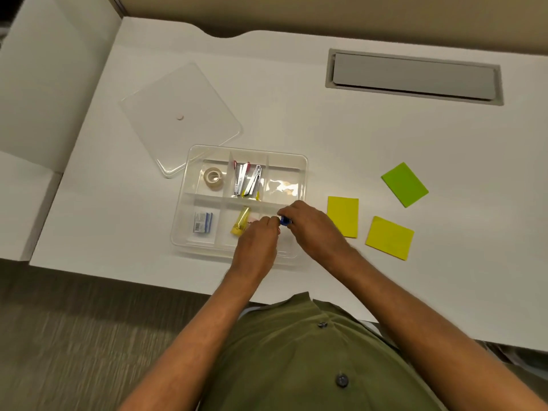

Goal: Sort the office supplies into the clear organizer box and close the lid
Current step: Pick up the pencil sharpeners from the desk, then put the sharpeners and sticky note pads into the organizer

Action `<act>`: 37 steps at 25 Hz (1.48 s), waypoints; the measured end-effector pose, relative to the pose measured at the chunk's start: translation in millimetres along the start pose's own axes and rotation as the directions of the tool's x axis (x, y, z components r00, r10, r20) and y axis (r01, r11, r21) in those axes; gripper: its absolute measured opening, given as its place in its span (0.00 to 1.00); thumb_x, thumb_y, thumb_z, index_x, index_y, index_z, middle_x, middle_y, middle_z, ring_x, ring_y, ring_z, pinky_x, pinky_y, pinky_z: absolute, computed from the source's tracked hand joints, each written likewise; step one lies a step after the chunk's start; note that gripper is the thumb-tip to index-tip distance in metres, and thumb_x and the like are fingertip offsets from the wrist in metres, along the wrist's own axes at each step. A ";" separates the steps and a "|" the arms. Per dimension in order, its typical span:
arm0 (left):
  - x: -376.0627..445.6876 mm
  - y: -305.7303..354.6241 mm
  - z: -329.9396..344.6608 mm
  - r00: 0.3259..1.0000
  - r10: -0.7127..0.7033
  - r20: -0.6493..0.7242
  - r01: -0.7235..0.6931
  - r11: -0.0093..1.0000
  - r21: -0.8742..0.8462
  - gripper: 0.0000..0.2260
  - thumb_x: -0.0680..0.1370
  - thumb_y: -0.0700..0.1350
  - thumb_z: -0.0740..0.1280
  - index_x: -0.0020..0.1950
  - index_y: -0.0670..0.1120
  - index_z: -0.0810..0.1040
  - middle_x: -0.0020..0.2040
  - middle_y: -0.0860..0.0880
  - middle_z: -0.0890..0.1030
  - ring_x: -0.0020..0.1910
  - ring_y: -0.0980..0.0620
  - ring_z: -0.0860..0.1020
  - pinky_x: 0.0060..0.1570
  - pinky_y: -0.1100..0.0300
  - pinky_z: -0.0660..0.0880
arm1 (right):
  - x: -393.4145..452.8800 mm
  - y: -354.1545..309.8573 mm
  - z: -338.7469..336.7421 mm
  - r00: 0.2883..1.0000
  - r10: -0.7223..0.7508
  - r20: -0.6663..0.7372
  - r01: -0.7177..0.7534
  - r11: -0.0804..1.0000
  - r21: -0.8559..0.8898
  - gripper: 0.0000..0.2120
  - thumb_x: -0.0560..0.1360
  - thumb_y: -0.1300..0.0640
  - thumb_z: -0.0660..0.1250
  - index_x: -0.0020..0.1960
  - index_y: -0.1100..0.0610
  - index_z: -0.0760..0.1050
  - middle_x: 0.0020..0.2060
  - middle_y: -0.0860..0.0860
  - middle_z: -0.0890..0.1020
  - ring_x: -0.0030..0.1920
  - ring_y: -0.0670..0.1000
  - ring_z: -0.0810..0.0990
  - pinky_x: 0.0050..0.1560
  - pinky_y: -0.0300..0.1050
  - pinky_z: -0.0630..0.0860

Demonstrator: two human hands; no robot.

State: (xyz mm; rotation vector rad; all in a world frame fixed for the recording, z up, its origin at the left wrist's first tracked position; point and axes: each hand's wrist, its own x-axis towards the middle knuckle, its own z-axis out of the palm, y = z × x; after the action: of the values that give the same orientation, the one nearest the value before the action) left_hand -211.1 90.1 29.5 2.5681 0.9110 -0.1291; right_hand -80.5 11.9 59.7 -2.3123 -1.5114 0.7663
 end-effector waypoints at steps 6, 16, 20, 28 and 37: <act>-1.8 -2.8 0.2 0.998 0.057 0.029 -0.062 0.966 0.251 0.09 0.74 0.38 0.75 0.52 0.46 0.81 0.41 0.47 0.84 0.40 0.47 0.82 0.53 0.48 0.72 | 4.8 -3.2 4.1 0.994 -0.088 0.061 0.100 0.961 -0.256 0.22 0.76 0.69 0.68 0.66 0.52 0.73 0.58 0.52 0.78 0.53 0.54 0.79 0.47 0.48 0.79; 2.6 -7.7 6.0 0.987 0.118 0.110 -0.145 0.947 0.287 0.05 0.79 0.43 0.70 0.54 0.46 0.81 0.47 0.47 0.85 0.46 0.47 0.82 0.59 0.47 0.70 | 21.7 -7.2 8.5 0.973 -0.132 0.190 0.206 0.870 -0.448 0.16 0.79 0.65 0.67 0.65 0.55 0.74 0.55 0.55 0.77 0.53 0.54 0.78 0.40 0.45 0.71; -2.3 -9.3 4.2 0.986 0.155 0.063 -0.167 0.948 0.271 0.06 0.78 0.44 0.72 0.54 0.47 0.81 0.45 0.47 0.86 0.44 0.47 0.82 0.56 0.48 0.72 | 25.1 -3.6 11.4 0.973 -0.124 0.192 0.196 0.885 -0.422 0.18 0.78 0.64 0.68 0.66 0.54 0.75 0.56 0.54 0.78 0.54 0.53 0.78 0.45 0.46 0.77; -0.2 -3.4 -13.8 0.984 0.173 -0.046 -0.161 0.967 0.198 0.10 0.78 0.50 0.71 0.57 0.49 0.82 0.52 0.49 0.86 0.51 0.48 0.83 0.60 0.47 0.70 | 4.7 17.1 -7.7 0.986 -0.142 -0.087 0.128 0.979 -0.157 0.13 0.78 0.62 0.69 0.62 0.55 0.79 0.57 0.53 0.81 0.56 0.55 0.80 0.49 0.49 0.80; 36.5 69.6 -18.9 0.941 0.337 0.025 -0.338 0.940 0.054 0.16 0.78 0.49 0.70 0.65 0.48 0.78 0.63 0.46 0.80 0.59 0.45 0.78 0.59 0.49 0.71 | -69.4 123.9 -28.8 0.901 0.328 -0.283 -0.302 0.944 0.134 0.21 0.76 0.56 0.71 0.68 0.54 0.73 0.64 0.52 0.76 0.65 0.57 0.74 0.61 0.53 0.75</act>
State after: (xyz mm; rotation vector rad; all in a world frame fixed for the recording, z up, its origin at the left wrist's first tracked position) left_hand -140.3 70.2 62.9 2.7283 0.4539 -0.0756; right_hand 8.4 -101.1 41.4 -2.5010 -0.9680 0.5042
